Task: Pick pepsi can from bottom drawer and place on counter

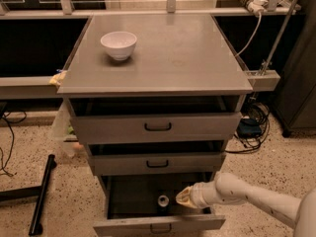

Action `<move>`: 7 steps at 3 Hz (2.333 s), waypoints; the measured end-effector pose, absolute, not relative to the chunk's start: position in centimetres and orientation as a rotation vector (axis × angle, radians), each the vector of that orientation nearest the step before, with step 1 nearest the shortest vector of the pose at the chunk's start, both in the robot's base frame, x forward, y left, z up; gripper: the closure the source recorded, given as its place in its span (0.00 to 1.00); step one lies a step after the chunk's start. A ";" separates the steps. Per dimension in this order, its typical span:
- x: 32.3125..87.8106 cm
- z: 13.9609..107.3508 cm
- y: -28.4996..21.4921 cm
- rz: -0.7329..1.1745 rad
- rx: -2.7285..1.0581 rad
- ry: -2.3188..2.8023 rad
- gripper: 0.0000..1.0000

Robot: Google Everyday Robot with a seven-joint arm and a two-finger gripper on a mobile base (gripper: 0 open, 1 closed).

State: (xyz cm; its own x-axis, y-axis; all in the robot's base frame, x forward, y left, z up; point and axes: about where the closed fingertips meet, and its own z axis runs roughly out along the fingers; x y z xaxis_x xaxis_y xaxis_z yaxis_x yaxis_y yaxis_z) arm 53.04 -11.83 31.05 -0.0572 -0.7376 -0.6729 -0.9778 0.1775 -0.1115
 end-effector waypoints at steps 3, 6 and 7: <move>55.5 27.3 -9.2 0.543 -1.581 1.768 0.30; 56.5 24.4 -6.9 0.616 -1.545 1.730 0.31; 56.8 23.4 -6.1 0.633 -1.554 1.716 0.29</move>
Offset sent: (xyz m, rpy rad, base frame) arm 0.0308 0.0251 -0.0398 0.0748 -0.0582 0.0211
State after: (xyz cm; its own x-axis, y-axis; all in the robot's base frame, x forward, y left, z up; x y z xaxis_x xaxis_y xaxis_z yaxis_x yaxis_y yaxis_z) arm 56.77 -6.11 23.38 -0.0091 -0.6267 -0.7792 -0.9825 0.1507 -0.1097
